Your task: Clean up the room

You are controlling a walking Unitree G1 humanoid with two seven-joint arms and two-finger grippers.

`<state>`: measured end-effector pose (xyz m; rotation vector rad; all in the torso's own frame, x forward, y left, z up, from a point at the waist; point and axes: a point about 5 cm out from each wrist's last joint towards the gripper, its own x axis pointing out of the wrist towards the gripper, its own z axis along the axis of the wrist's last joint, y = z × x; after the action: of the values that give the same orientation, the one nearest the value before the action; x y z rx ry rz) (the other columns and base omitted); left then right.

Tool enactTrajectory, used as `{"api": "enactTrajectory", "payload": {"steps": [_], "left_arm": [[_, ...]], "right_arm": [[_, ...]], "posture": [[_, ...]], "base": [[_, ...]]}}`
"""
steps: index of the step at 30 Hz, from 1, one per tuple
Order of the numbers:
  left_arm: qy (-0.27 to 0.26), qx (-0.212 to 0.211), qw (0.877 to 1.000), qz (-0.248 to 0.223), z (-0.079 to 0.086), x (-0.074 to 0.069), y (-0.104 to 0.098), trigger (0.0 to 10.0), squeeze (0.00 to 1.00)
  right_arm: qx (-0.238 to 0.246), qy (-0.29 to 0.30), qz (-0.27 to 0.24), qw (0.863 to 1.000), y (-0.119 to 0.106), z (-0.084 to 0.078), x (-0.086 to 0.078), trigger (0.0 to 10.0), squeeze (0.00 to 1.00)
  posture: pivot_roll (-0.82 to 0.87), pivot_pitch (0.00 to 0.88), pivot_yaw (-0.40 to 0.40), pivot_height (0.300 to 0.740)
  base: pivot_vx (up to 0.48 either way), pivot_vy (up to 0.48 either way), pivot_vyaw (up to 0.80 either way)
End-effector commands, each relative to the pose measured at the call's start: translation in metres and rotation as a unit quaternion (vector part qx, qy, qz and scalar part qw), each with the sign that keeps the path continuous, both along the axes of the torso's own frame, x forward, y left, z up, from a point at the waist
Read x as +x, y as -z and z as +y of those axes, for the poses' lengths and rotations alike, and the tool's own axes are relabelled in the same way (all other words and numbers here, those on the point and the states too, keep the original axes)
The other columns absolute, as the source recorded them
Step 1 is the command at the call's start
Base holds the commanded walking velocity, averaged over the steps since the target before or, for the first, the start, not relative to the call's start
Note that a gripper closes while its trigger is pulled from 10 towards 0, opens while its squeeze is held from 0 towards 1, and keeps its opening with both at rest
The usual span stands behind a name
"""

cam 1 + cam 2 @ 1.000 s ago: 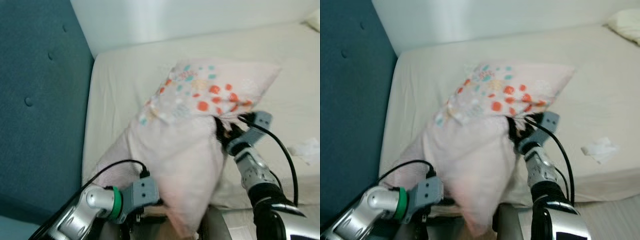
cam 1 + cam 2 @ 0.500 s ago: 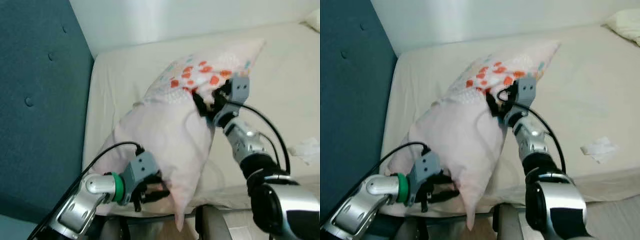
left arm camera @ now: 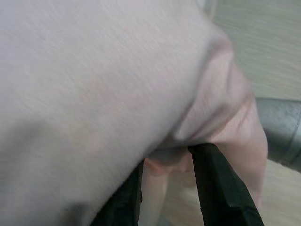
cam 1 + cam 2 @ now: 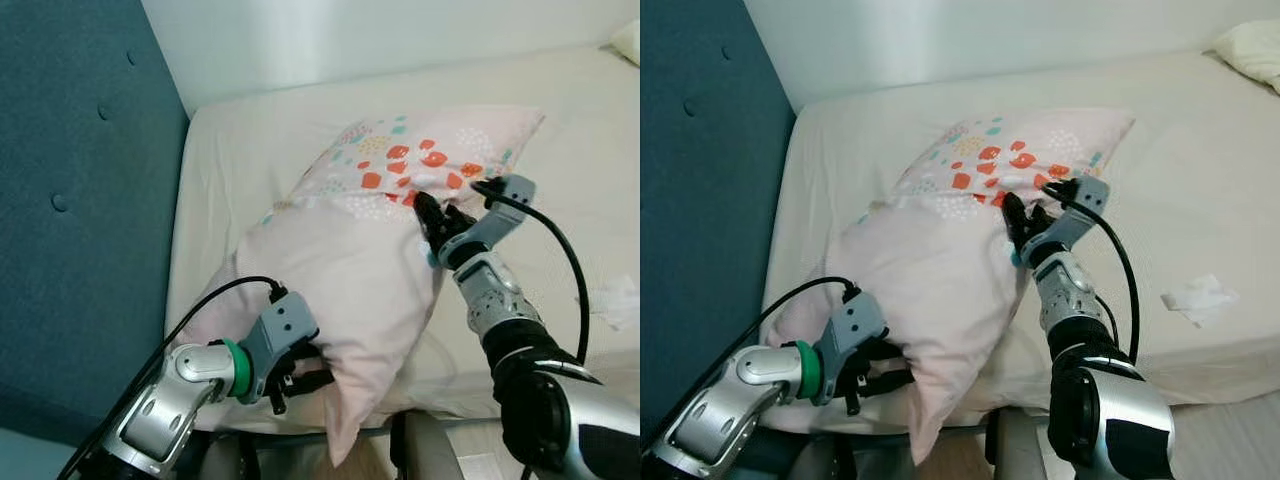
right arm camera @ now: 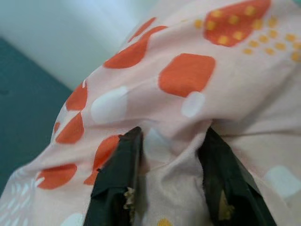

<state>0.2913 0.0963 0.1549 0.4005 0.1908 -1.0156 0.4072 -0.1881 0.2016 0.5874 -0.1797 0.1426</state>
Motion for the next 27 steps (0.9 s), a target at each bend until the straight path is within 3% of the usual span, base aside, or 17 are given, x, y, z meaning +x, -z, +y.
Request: {"api": "enactTrajectory", "payload": {"steps": [1,3,4,5,8,9,10,11,19,20,21,27], "left_arm": [[-0.033,-0.002,0.999,-0.009,0.008,0.007,-0.005,10.0,0.00],[-0.068,-0.021,0.997,-0.025,0.009,0.022,-0.018,10.0,0.00],[-0.068,-0.021,0.997,-0.025,0.009,0.022,-0.018,10.0,0.00],[-0.079,-0.025,0.996,-0.030,0.010,0.027,-0.023,10.0,0.00],[-0.080,-0.023,0.996,-0.029,0.011,0.026,-0.022,10.0,0.00],[-0.080,-0.023,0.996,-0.029,0.011,0.026,-0.022,10.0,0.00],[-0.081,-0.020,0.996,-0.025,0.010,0.025,-0.018,10.0,0.00],[-0.081,-0.016,0.996,-0.024,0.009,0.024,-0.016,10.0,0.00],[-0.088,-0.018,0.996,-0.022,0.008,0.025,-0.015,10.0,0.00],[-0.089,-0.019,0.996,-0.022,0.007,0.026,-0.015,10.0,0.00],[-0.089,-0.020,0.996,-0.022,0.007,0.026,-0.016,10.0,0.00],[-0.074,-0.006,0.997,-0.009,0.016,0.019,-0.013,10.0,0.00]], "right_arm": [[0.036,-0.001,0.031,0.999,0.020,0.006,-0.004,10.0,0.00],[0.122,0.031,0.060,0.990,0.052,0.007,-0.016,10.0,0.00],[0.122,0.031,0.060,0.990,0.052,0.007,-0.016,10.0,0.00],[0.165,0.047,0.090,0.981,0.083,0.010,-0.030,10.0,0.00],[0.142,0.045,0.123,0.981,0.114,0.016,-0.048,10.0,0.00],[0.142,0.045,0.123,0.981,0.114,0.016,-0.048,10.0,0.00],[0.130,0.038,0.146,0.980,0.134,0.018,-0.062,10.0,0.00],[0.118,0.031,0.153,0.981,0.145,0.018,-0.071,10.0,1.00],[0.165,0.020,0.132,0.977,0.146,0.014,-0.076,10.0,1.00],[0.193,-0.004,0.098,0.976,0.140,0.013,-0.073,10.0,0.95],[0.206,-0.020,0.075,0.975,0.134,0.014,-0.071,10.0,0.00],[0.238,-0.067,0.039,0.968,0.117,0.021,-0.059,10.0,0.00]], "posture": [[-0.06,0.189,0.127,0.596],[-0.06,0.190,0.130,0.596],[-0.06,0.190,0.130,0.596],[-0.06,0.191,0.131,0.596],[-0.07,0.192,0.138,0.596],[-0.07,0.192,0.138,0.596],[-0.07,0.192,0.138,0.596],[-0.07,0.192,0.138,0.596],[-0.08,0.185,0.140,0.596],[-0.06,0.181,0.144,0.596],[-0.06,0.181,0.146,0.596],[-0.04,0.178,0.152,0.596]], "base": [[0.000,0.000,0.00],[0.000,0.000,0.00],[0.000,0.000,0.00],[0.000,0.000,0.00],[0.000,0.000,0.00],[0.000,0.000,0.00],[0.000,0.000,0.00],[0.000,0.000,0.00],[0.000,0.000,0.00],[0.000,0.000,0.00],[0.000,0.000,0.00],[0.000,0.000,0.00]]}}
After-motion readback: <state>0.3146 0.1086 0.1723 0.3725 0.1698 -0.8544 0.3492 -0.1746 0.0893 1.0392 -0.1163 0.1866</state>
